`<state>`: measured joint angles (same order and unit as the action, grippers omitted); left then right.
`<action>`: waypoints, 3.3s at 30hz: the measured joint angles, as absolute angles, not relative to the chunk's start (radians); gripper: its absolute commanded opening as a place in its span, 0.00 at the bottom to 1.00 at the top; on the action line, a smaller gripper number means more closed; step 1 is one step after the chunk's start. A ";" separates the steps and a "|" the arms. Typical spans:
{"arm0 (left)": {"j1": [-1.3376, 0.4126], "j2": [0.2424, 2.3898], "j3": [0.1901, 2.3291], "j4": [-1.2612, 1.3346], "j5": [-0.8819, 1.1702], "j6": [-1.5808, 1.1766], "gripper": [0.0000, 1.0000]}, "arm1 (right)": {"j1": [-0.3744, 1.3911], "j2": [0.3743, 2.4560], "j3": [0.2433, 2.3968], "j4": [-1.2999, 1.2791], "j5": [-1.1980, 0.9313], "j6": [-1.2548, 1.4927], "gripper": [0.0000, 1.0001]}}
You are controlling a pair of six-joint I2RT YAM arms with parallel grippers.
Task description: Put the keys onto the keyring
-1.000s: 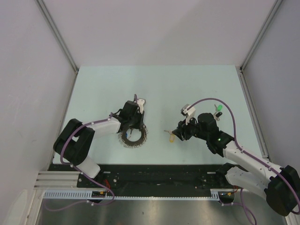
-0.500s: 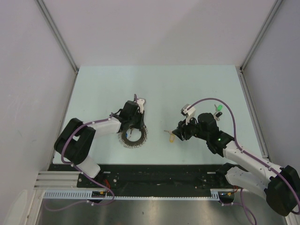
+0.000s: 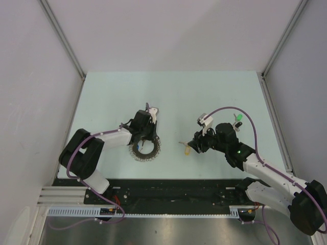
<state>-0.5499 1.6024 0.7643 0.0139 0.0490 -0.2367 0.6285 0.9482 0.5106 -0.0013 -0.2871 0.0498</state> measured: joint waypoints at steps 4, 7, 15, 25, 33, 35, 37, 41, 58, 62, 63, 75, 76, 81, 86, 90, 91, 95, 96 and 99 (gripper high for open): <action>-0.550 1.600 0.762 0.013 0.043 -0.236 0.19 | 0.628 0.948 0.511 -0.001 -0.287 0.049 0.45; -0.550 1.591 0.757 -0.001 0.035 -0.236 0.20 | 0.628 0.948 0.511 -0.001 -0.287 0.049 0.45; -0.550 1.559 0.744 -0.038 0.021 -0.236 0.21 | 0.628 0.948 0.511 -0.001 -0.287 0.049 0.45; -0.554 1.556 0.742 -0.038 0.020 -0.237 0.21 | 0.628 0.948 0.511 -0.001 -0.288 0.049 0.45; -0.554 1.569 0.742 -0.020 0.022 -0.236 0.20 | 0.628 0.950 0.510 -0.001 -0.289 0.049 0.45; -0.554 1.571 0.742 -0.016 0.022 -0.236 0.19 | 0.628 0.950 0.509 -0.001 -0.289 0.049 0.45; -0.554 1.572 0.742 -0.014 0.022 -0.236 0.19 | 0.628 0.950 0.508 -0.001 -0.289 0.049 0.45; -0.554 1.576 0.742 -0.002 0.023 -0.236 0.19 | 0.628 0.951 0.505 -0.001 -0.290 0.049 0.45; -0.560 1.582 0.742 0.010 0.030 -0.236 0.00 | 0.628 0.952 0.505 -0.001 -0.292 0.049 0.45; -0.561 1.582 0.742 0.014 0.031 -0.236 0.00 | 0.628 0.952 0.505 -0.001 -0.296 0.049 0.45; -0.561 1.579 0.741 0.014 0.031 -0.233 0.00 | 0.628 0.952 0.505 -0.001 -0.296 0.049 0.45; -0.561 1.357 0.703 0.014 0.189 -0.068 0.00 | 0.632 0.929 0.505 -0.001 -0.306 0.048 0.45; -0.561 1.336 0.703 0.011 0.210 -0.048 0.00 | 0.633 0.925 0.505 0.000 -0.306 0.048 0.45; -0.561 1.235 0.728 -0.060 0.335 0.074 0.00 | 0.640 0.908 0.505 0.006 -0.308 0.047 0.45; -0.554 1.140 0.772 -0.150 0.485 0.206 0.00 | 0.645 0.897 0.505 0.009 -0.304 0.047 0.45; -0.535 1.066 0.785 -0.196 0.639 0.293 0.00 | 0.647 0.897 0.505 0.008 -0.293 0.049 0.45; -0.529 1.056 0.786 -0.203 0.672 0.307 0.00 | 0.647 0.897 0.505 0.007 -0.286 0.051 0.45; -0.498 1.026 0.790 -0.227 0.803 0.349 0.00 | 0.654 0.908 0.505 0.006 -0.251 0.054 0.45; -0.491 1.021 0.790 -0.231 0.830 0.354 0.00 | 0.656 0.916 0.505 0.006 -0.239 0.054 0.45; -0.475 1.014 0.790 -0.239 0.870 0.360 0.00 | 0.665 0.942 0.505 0.006 -0.206 0.054 0.45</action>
<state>-0.4747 1.0138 0.7898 -0.2386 0.8703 0.3603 0.6655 0.9417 0.5049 0.0059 -0.2058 0.0544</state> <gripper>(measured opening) 0.007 0.449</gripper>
